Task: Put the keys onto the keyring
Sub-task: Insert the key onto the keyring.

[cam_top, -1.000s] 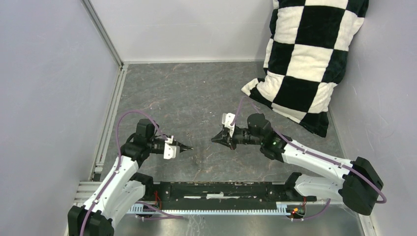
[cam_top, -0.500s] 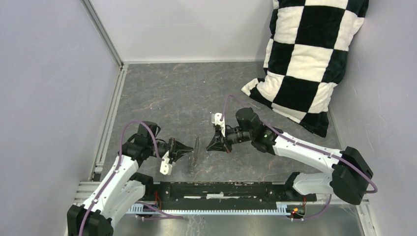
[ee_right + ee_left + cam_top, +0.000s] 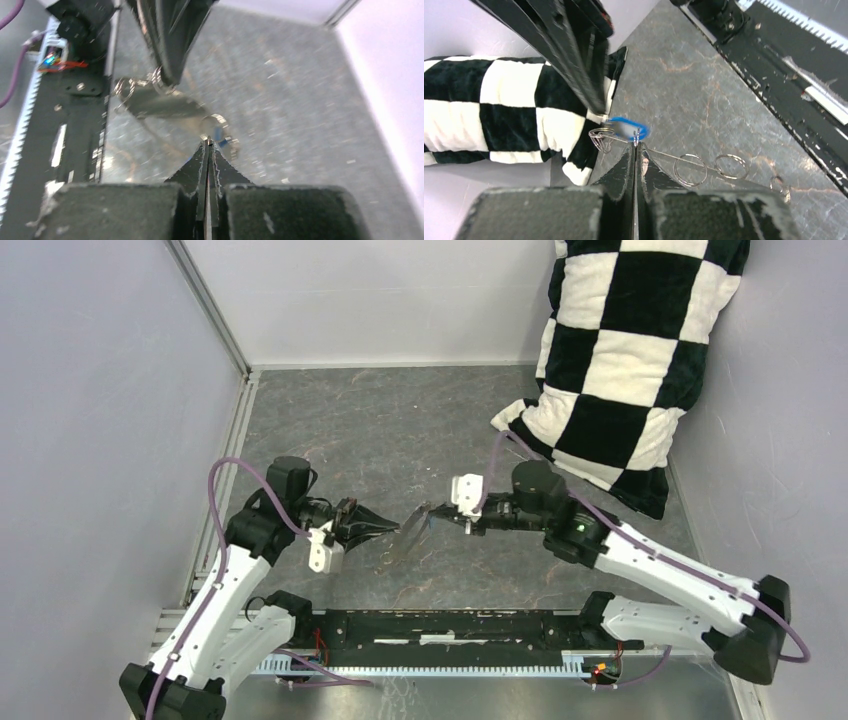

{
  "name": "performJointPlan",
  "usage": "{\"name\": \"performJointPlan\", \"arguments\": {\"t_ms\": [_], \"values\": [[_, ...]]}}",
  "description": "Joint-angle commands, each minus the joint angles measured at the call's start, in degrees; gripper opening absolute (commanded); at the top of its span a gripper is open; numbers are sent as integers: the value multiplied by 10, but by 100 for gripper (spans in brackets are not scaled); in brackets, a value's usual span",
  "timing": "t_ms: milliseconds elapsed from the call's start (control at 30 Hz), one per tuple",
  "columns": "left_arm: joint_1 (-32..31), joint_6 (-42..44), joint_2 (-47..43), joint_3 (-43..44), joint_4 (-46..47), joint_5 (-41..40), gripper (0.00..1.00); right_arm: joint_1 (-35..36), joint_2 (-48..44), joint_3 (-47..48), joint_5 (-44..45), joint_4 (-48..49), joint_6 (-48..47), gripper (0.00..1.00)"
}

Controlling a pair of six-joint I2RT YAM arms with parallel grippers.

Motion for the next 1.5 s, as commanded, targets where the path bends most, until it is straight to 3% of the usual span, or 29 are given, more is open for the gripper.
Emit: {"name": "performJointPlan", "arguments": {"t_ms": [0, 267, 500, 667, 1067, 1467], "values": [[-5, -104, 10, 45, 5, 69, 2, 8, -54, 57, 65, 17, -75, 1], [-7, -180, 24, 90, 5, 104, 2, 14, -79, 102, 53, 44, -144, 1], [-8, -226, 21, 108, 5, 132, 2, 29, -67, 40, 16, 130, -208, 1], [-8, -252, 23, 114, 5, 136, 2, 52, -54, 25, -1, 125, -244, 1], [-8, -222, 21, 118, 4, 100, 2, 112, -64, 9, 2, 101, -268, 1], [-9, -220, 15, 123, 5, 102, 2, 117, -43, 7, -4, 89, -260, 1]]}}
